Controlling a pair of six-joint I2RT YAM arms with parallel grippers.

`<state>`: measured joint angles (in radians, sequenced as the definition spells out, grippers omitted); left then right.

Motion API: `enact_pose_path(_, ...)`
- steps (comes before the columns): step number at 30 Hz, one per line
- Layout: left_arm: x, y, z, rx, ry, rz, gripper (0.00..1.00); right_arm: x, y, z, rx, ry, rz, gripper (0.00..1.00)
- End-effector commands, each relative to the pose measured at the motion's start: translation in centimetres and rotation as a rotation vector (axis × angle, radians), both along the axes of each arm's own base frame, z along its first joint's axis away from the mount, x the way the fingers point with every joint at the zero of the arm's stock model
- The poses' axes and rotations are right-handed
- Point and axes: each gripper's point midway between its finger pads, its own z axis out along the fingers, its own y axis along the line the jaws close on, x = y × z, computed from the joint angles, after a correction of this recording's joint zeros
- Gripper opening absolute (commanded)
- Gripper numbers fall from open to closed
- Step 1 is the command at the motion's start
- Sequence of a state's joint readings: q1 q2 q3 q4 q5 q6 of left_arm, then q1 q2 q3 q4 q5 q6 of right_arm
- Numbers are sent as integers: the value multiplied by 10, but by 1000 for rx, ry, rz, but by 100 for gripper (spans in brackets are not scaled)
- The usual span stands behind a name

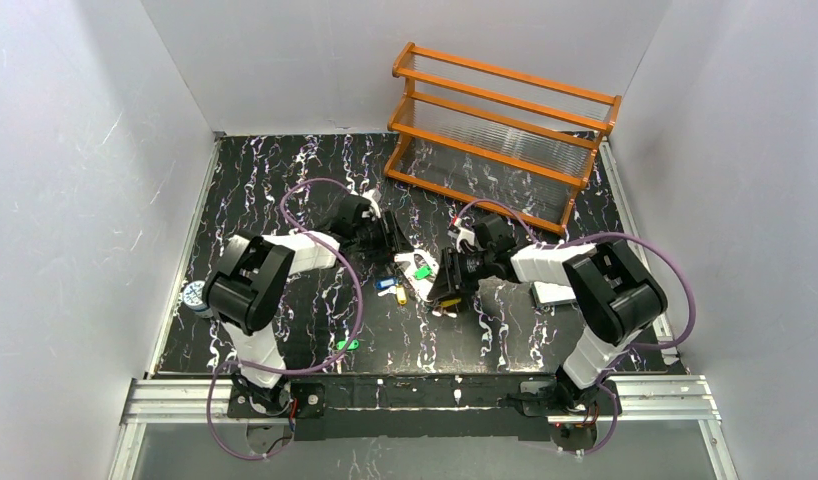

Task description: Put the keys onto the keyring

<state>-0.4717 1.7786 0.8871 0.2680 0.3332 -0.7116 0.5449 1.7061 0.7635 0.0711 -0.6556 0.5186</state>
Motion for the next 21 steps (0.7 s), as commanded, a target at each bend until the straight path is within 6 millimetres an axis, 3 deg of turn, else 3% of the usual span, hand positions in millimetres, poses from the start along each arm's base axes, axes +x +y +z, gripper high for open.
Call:
enact_pose_path(1,0,-5,6,48,-24,-51,57,-5,-3,12,3,-26,-10,54)
enact_pose_path(8,6,47,33,255,-132,34,70,13,-3,26,-28,-128,-16,55)
enact_pose_path(16,14,165,54,635,-187,349,71,15,-6,23,-56,-135,-15,56)
enact_pose_path(18,18,184,55,714,-178,412,69,16,-7,23,-61,-140,-19,56)
enact_pose_path(21,28,189,47,762,-144,427,67,16,-9,24,-68,-151,-20,57)
